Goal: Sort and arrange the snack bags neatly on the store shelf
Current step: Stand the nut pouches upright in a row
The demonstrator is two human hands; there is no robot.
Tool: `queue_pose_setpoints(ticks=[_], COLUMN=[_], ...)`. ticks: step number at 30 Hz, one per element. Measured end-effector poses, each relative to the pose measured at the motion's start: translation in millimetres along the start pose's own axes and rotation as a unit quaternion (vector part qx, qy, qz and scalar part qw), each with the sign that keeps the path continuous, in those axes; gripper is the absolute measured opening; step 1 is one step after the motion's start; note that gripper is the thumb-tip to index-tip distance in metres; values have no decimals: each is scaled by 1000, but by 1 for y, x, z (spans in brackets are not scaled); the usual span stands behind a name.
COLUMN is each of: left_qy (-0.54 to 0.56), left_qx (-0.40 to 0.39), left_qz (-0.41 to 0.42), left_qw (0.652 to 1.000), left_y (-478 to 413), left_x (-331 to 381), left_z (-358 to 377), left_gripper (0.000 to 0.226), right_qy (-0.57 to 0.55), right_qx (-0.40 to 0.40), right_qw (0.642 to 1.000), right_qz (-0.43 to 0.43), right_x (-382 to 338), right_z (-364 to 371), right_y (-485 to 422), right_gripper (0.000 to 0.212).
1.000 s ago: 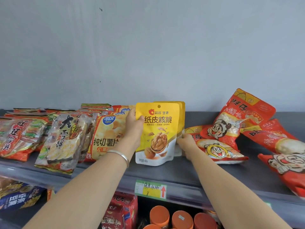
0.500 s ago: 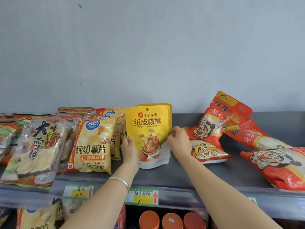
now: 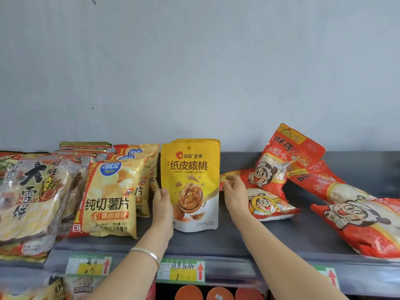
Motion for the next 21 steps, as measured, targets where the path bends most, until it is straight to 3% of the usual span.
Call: queue_pose_setpoints(ticks=[2, 6, 18, 21], left_qy=[-3, -27, -34, -107], left_qx=[4, 23, 84, 144], left_qz=[7, 28, 86, 141], left_qw=[1000, 999, 992, 974], left_y=[1, 6, 18, 21], left_x=[-1, 2, 13, 16], left_z=[-1, -1, -5, -6], left_gripper=[29, 29, 26, 23], right_qy=[47, 100, 76, 86], right_qx=[-45, -96, -92, -66], right_qw=[998, 990, 993, 994], right_qz=[17, 12, 13, -16], right_x=[5, 7, 0, -6], right_z=[4, 9, 4, 1], right_y=[-1, 0, 5, 9], right_gripper=[34, 25, 30, 31])
Point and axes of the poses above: each hand's wrist, its own y-axis away from the middle knuckle, its own z-axis out of the palm, x = y × z, the point moved 1 cm from there along -y, towards the middle knuckle, and after that the axes turned 2 degrees about -z, right-handed, at the moved point
